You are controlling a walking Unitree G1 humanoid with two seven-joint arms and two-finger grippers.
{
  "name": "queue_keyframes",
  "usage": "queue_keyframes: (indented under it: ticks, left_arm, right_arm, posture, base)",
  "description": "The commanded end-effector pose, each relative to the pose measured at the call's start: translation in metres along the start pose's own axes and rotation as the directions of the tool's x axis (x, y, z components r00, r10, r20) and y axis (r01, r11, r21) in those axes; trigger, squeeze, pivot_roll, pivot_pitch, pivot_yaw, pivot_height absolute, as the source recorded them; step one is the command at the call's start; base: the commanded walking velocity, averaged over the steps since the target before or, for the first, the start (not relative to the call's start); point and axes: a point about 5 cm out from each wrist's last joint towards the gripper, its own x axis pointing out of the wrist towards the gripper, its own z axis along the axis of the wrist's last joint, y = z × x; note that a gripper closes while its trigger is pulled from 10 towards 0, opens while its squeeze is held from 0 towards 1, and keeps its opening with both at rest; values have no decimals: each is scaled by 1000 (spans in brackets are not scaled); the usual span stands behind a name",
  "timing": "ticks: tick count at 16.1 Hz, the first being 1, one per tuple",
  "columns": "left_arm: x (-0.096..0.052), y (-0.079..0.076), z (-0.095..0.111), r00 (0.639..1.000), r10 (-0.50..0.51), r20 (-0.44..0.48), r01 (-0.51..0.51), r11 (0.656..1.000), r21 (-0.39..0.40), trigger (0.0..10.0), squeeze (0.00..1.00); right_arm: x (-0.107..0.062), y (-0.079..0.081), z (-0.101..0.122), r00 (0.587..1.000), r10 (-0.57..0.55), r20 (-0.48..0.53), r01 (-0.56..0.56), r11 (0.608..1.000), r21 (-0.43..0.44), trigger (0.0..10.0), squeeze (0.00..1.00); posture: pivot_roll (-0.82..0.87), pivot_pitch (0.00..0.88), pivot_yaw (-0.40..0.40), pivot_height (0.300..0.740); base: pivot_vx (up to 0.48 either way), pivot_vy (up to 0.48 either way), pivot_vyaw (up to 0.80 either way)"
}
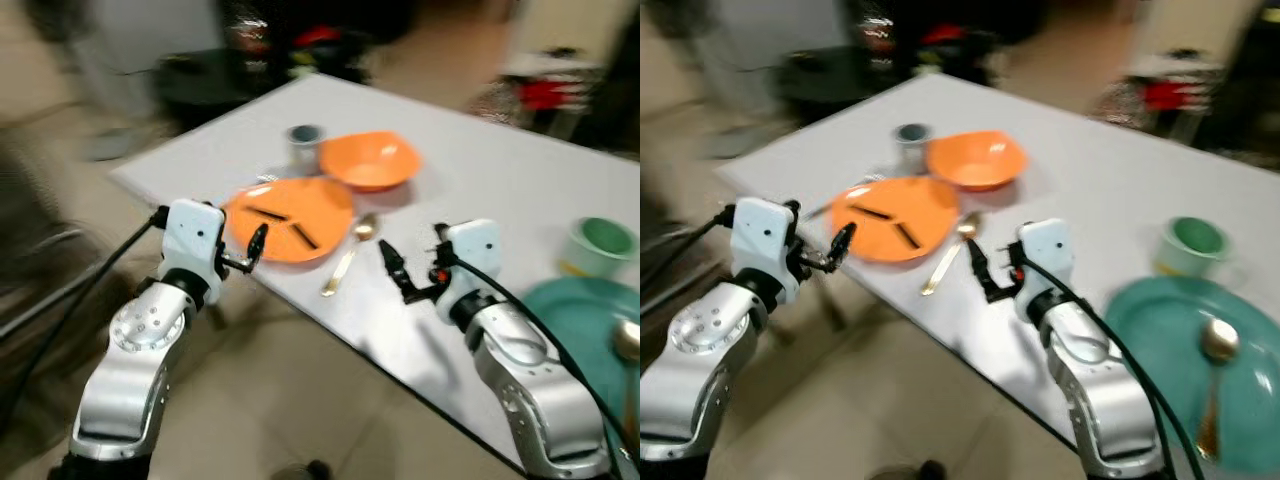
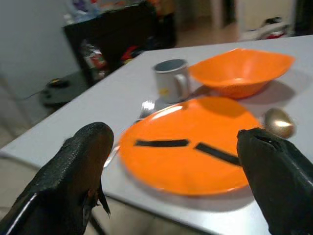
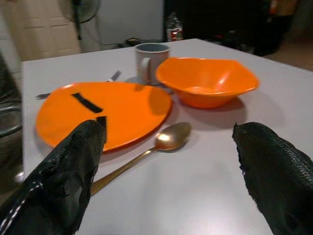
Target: Setting the table
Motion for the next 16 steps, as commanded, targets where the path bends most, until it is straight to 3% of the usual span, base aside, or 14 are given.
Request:
queue_keyframes:
  ticks: [1,5,11,16]
  left_arm:
    - [0,2,3,1000,7,11,-7,1000,3,10000,0]
    - [-2,1,2,1000,13,10,-13,1000,-15,10000,0]
    - [-4,2,0,1000,10,6,-10,1000,-13,10000,0]
    - [-5,3,0,1000,10,2,-10,1000,-5,10000,0]
  right_arm:
    - [0,1,6,1000,-2,30,3,1000,-8,10000,1000]
    - [-1,0,6,1000,7,24,-6,1000,-18,10000,1000]
    - [-2,3,4,1000,3,18,-3,1000,-11,10000,1000]
    - [-2,1,2,999,-38,11,37,999,30,10000,1000]
  posture:
    - [81,0,42,740]
    - [90,0,21,740]
    - [88,0,22,740]
    - [96,0,19,740]
  base:
    - [0,0,800]
    - [0,0,800]
    - [0,344,800]
    - [0,357,0]
